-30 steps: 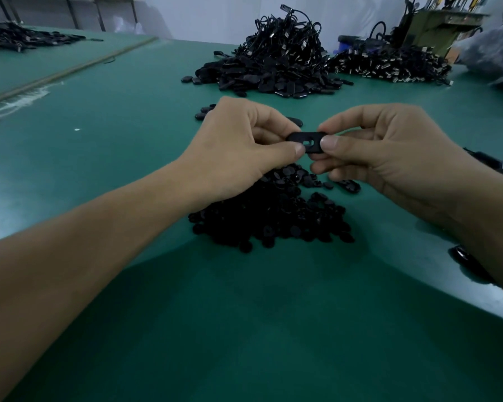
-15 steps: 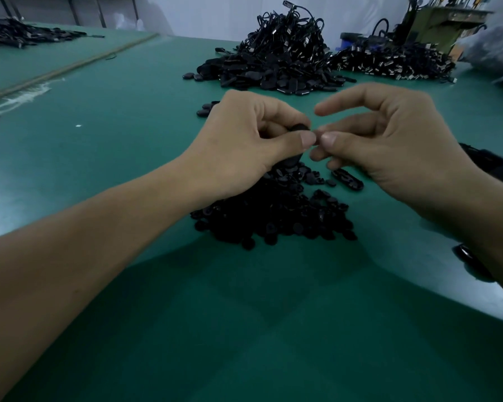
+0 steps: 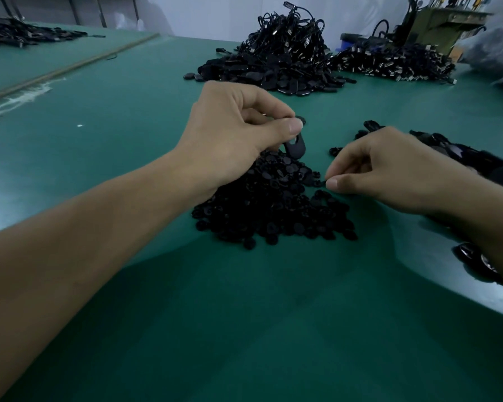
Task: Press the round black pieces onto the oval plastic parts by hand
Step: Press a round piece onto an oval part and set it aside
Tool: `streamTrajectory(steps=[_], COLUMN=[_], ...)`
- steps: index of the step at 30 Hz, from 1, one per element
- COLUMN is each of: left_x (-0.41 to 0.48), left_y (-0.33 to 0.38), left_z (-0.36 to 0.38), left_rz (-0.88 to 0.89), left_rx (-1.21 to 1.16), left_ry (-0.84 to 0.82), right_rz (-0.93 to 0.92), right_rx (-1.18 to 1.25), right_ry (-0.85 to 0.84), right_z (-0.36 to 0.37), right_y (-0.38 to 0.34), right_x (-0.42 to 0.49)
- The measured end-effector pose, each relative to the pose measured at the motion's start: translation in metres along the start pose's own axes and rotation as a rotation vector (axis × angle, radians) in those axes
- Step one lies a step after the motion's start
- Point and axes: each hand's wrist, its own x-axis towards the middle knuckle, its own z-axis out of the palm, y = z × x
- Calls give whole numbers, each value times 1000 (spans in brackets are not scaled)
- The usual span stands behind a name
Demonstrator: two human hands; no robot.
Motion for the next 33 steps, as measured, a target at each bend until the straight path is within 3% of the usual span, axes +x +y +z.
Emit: streamTrajectory(steps=[5, 11, 14, 21, 33], left_x=[1, -1, 0, -2, -7], left_y=[-1, -1, 0, 1, 9], left_z=[1, 2, 1, 4, 12], left_rz=[-70, -117, -150, -181, -205], left_rx=[-112, -211, -230, -272, -348], left_ry=[-10, 3, -1, 7, -37], right_rz=[25, 11, -10, -115, -83], right_rx=[59, -48, -34, 281, 441], right_ry=[-31, -46, 38, 291, 434], right_z=[1, 3, 4, 7, 8], right_y=[-2, -8, -9, -25, -36], right_x=[1, -1, -2, -6, -10])
